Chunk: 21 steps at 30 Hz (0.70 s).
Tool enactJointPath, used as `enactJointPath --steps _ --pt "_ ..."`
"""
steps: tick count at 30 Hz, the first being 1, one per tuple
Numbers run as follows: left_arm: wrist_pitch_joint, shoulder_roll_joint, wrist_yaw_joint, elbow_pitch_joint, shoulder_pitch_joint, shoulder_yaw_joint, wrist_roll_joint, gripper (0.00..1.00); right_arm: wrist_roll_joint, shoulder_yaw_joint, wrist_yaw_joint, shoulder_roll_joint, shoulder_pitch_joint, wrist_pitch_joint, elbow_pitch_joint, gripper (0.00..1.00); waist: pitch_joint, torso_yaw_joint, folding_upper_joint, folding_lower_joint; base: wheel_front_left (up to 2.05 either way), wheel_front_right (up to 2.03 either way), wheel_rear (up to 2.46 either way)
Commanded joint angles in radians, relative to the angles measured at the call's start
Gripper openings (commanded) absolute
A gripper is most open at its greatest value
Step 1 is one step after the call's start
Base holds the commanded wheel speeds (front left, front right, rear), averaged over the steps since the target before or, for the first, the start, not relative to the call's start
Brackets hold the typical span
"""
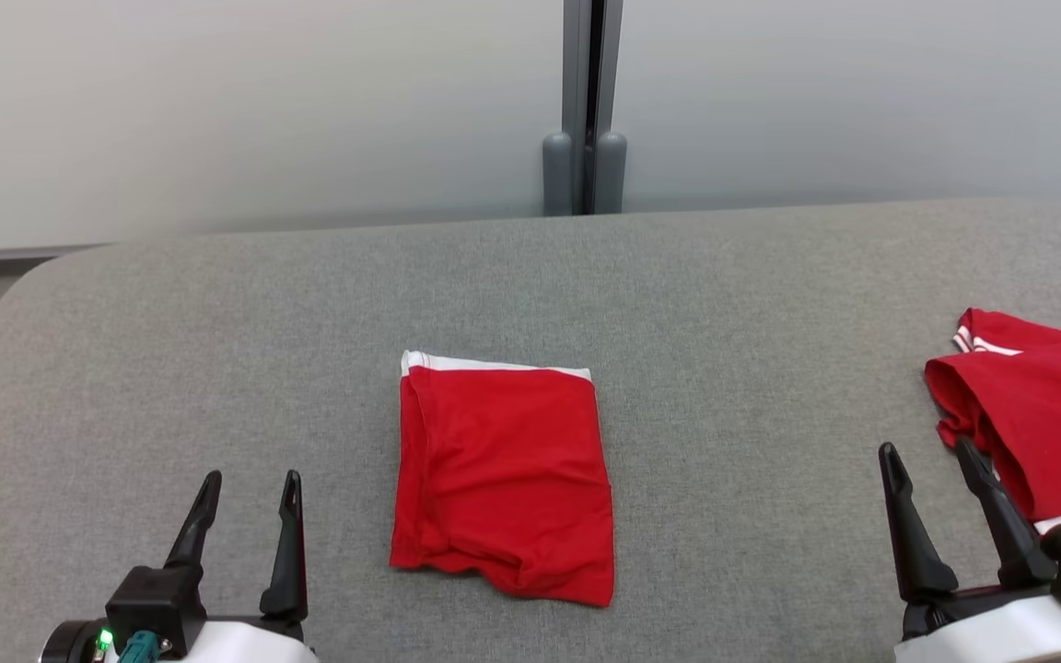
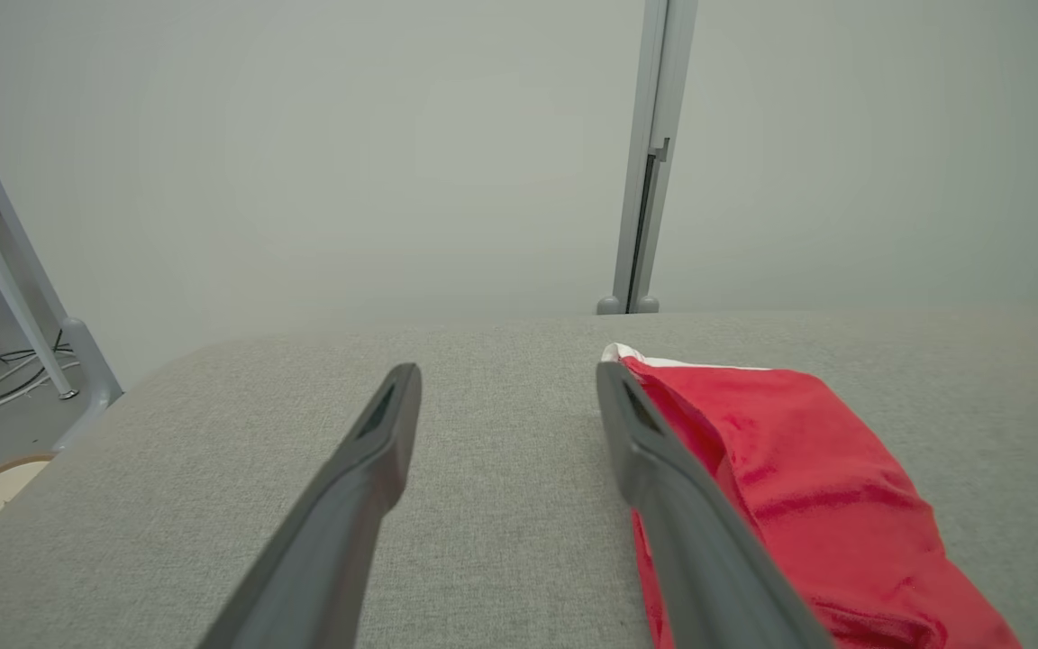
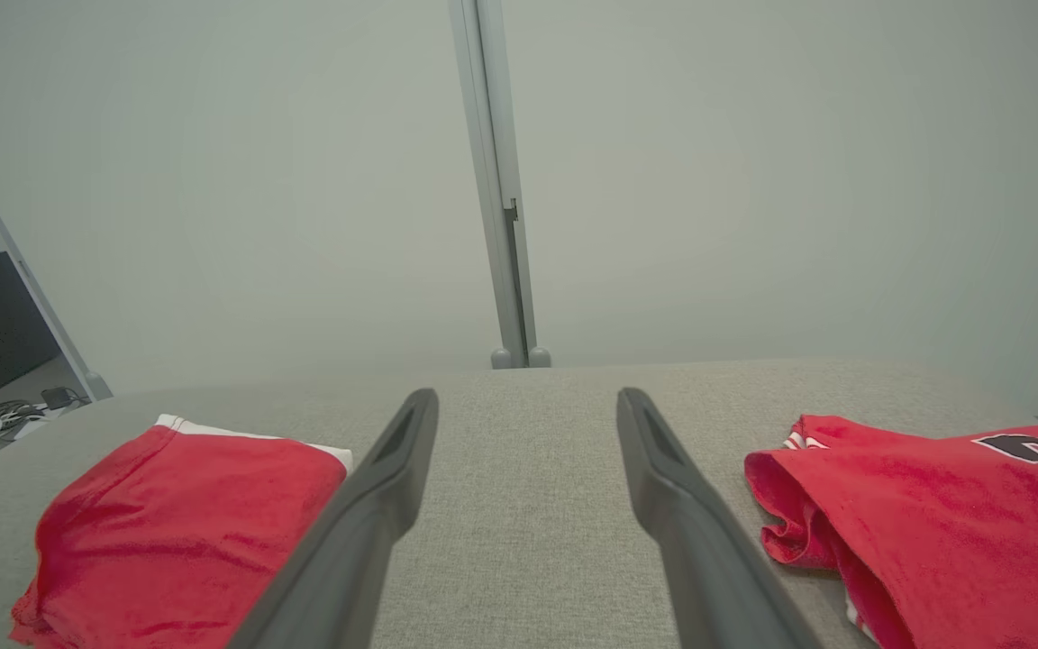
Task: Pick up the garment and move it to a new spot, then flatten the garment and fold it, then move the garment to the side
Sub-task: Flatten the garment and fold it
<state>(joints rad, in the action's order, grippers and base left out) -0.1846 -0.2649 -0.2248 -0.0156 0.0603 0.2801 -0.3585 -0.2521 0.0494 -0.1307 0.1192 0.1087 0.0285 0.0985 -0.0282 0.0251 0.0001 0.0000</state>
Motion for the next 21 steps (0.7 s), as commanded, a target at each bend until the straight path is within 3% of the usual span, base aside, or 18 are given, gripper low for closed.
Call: enactJointPath --steps 1,21 --pt "0.004 -0.005 -0.007 0.005 0.013 -0.002 -0.002 1.00 0.004 -0.004 0.000 0.001 0.016 -0.007 0.005 1.00 0.021 -0.001 -0.0001 0.0000 0.00 0.00 0.00" --pt "0.037 -0.028 -0.038 0.047 0.068 0.000 -0.010 1.00 0.016 -0.008 0.000 -0.009 0.049 -0.044 0.015 1.00 0.056 -0.007 -0.0001 0.0000 0.00 0.00 0.00"
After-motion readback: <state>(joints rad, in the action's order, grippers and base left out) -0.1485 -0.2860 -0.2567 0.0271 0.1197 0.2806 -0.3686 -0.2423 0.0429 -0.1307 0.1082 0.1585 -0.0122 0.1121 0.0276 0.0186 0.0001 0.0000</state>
